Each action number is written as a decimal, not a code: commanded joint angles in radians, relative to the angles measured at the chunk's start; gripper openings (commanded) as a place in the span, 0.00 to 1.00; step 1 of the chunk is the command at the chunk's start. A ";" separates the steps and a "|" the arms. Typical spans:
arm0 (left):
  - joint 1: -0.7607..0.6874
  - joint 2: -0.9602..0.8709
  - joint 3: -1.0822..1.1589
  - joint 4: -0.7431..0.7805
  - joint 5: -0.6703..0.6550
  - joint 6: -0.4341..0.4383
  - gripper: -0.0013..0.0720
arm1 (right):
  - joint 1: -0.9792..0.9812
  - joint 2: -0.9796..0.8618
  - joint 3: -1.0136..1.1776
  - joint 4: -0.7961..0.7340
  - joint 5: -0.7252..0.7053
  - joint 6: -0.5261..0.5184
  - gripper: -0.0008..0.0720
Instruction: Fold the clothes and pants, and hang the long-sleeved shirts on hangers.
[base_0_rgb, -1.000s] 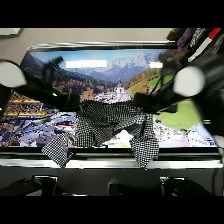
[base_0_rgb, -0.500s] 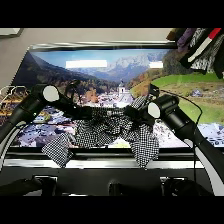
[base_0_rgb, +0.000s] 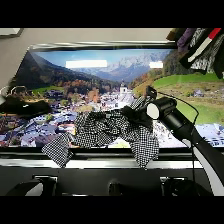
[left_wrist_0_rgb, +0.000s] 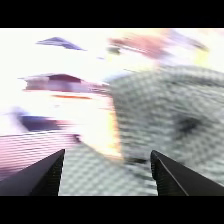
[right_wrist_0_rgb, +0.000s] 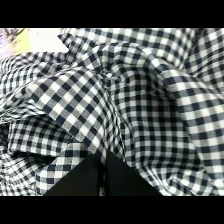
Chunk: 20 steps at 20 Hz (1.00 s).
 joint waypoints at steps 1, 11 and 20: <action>0.308 0.143 -0.114 0.054 -0.019 0.199 0.85 | 0.001 0.000 0.000 0.027 0.002 -0.013 0.07; 0.718 -0.026 -0.057 0.028 0.081 0.356 0.85 | 0.001 0.000 0.000 0.025 0.060 -0.021 0.07; 0.951 -0.294 0.029 -0.130 0.007 0.838 0.84 | 0.001 0.000 0.000 0.010 0.071 -0.021 0.07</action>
